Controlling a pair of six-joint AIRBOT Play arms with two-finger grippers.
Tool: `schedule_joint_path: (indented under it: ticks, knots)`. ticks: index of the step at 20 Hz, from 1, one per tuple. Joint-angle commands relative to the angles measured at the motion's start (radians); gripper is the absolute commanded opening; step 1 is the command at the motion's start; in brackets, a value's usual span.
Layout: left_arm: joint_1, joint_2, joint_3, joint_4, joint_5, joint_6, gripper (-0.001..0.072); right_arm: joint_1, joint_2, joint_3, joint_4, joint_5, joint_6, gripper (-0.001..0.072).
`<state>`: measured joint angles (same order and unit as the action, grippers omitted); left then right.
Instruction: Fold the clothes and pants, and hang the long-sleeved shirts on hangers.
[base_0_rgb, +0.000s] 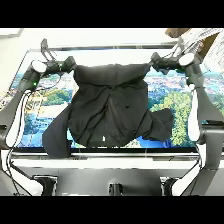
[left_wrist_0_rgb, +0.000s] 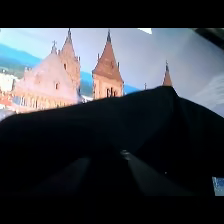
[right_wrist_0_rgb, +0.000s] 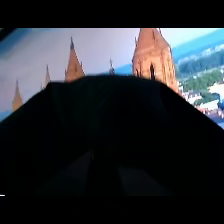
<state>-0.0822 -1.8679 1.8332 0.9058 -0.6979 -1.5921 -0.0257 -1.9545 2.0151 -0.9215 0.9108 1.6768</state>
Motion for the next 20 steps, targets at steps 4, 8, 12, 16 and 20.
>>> schedule_joint_path:
  ticks: [4, 8, 12, 16, 20]
  knots:
    - [0.08, 0.074, 0.001, -0.006, -0.224, -0.047, 0.061, -0.074, 0.115, -0.001, -0.186, 0.322, 0.01, 0.0536]
    - [0.178, 0.22, -0.018, 0.135, -0.472, -0.079, 0.061, -0.23, 0.326, -0.039, -0.33, 0.507, -0.063, 0.0536]
    - [0.233, 0.454, -0.29, 0.247, -0.496, -0.113, 0.0609, -0.362, 0.584, -0.376, -0.341, 0.52, -0.032, 0.0524]
    - [0.21, 0.668, -0.657, 0.222, -0.466, -0.115, 0.0609, -0.228, 0.821, -0.766, -0.291, 0.454, 0.049, 0.0554]
    - [0.142, 0.782, -0.883, 0.216, -0.414, -0.163, 0.0609, 0.095, 0.909, -0.972, -0.322, 0.297, 0.219, 0.0564]
